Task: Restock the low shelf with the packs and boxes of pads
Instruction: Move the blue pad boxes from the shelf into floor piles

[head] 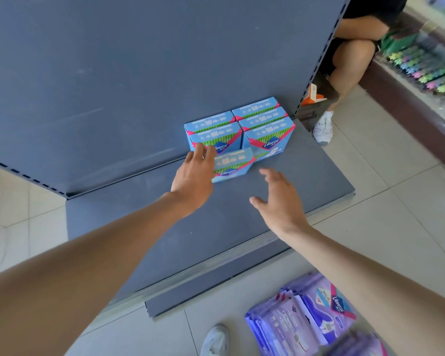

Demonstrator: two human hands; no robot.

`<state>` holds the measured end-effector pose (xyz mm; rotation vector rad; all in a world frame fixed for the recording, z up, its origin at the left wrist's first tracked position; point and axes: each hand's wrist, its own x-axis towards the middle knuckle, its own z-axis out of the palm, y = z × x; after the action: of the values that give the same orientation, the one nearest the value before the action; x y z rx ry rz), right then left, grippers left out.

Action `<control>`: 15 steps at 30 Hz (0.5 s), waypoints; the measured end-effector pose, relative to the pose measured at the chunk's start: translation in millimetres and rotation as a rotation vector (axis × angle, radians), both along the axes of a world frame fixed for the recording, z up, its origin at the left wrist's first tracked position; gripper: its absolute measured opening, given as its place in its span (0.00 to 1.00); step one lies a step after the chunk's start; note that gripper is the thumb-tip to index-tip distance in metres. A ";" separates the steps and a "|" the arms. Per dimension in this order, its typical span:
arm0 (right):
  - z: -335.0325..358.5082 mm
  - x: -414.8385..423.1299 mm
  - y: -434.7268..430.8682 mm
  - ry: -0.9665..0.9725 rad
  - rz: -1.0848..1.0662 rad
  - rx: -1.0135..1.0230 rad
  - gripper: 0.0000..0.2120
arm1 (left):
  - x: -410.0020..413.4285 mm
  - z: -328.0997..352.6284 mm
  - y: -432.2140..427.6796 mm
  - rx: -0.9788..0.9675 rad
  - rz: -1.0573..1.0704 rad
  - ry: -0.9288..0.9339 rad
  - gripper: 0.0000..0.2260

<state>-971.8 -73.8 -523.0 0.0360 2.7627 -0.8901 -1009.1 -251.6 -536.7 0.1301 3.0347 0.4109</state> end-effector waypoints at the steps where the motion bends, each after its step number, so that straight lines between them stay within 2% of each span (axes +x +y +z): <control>1: 0.0 -2.9 -0.8 0.041 -0.013 -0.016 0.33 | -0.6 2.7 -4.4 0.089 -0.001 -0.008 0.18; 3: -1.0 -8.8 0.0 0.105 -0.045 -0.078 0.43 | -0.7 9.6 -8.8 0.268 -0.025 -0.032 0.15; 5: -1.1 -15.3 -0.7 0.102 -0.072 -0.171 0.47 | 0.0 17.8 -10.7 0.385 -0.063 -0.084 0.15; 6: -1.2 -17.6 -0.9 0.088 -0.085 -0.236 0.45 | 0.4 20.7 -10.7 0.428 -0.079 -0.115 0.15; 10: -1.3 -21.7 3.3 0.053 -0.134 -0.386 0.22 | -4.7 22.4 -11.9 0.628 -0.032 -0.218 0.14; 12: -2.7 -22.3 7.3 0.093 -0.189 -0.388 0.19 | -9.1 20.8 -12.9 0.598 0.022 -0.131 0.18; 15: -2.3 -23.3 17.5 0.153 -0.274 -0.318 0.18 | -17.7 17.3 -15.2 0.325 0.067 0.050 0.26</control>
<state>-995.1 -56.2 -525.3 0.3090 2.7585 -1.4507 -1026.8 -266.8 -519.4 0.0571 3.0006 0.9179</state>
